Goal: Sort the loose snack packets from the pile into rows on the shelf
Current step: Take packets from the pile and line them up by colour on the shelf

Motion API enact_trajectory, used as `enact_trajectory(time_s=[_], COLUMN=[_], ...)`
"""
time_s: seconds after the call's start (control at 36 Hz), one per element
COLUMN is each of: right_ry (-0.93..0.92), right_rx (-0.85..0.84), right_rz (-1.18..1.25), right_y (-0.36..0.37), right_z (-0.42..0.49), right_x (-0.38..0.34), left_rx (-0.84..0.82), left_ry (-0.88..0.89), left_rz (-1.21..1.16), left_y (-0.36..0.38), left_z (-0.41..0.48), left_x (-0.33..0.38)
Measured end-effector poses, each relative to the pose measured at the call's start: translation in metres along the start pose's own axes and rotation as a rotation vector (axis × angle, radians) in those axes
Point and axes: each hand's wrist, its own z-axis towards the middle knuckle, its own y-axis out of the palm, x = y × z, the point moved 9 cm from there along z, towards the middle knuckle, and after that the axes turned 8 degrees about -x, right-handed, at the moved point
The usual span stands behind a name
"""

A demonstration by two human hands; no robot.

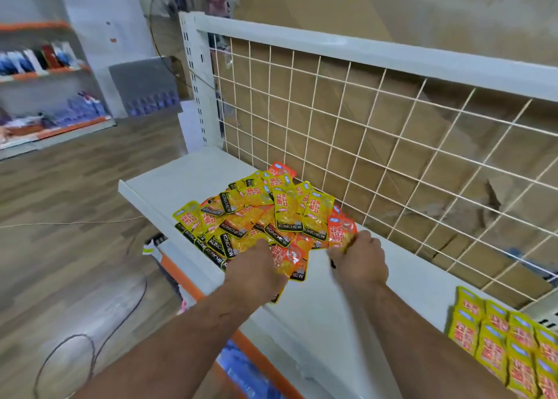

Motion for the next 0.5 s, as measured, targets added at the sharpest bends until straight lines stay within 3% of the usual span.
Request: enact_trajectory(time_s=[0.28, 0.42, 0.5], right_ry=[0.05, 0.04, 0.027], right_rx=[-0.175, -0.191, -0.197], right_rz=[0.154, 0.242, 0.256], right_y=[0.001, -0.001, 0.001], right_z=[0.03, 0.035, 0.036], right_x=[0.022, 0.028, 0.029], left_rx=[-0.078, -0.087, -0.029], left_ry=[-0.066, -0.102, -0.097], left_rz=[-0.292, -0.698, -0.817], left_y=[0.011, 0.035, 0.043], left_z=[-0.017, -0.026, -0.026], left_x=[0.005, 0.019, 0.021])
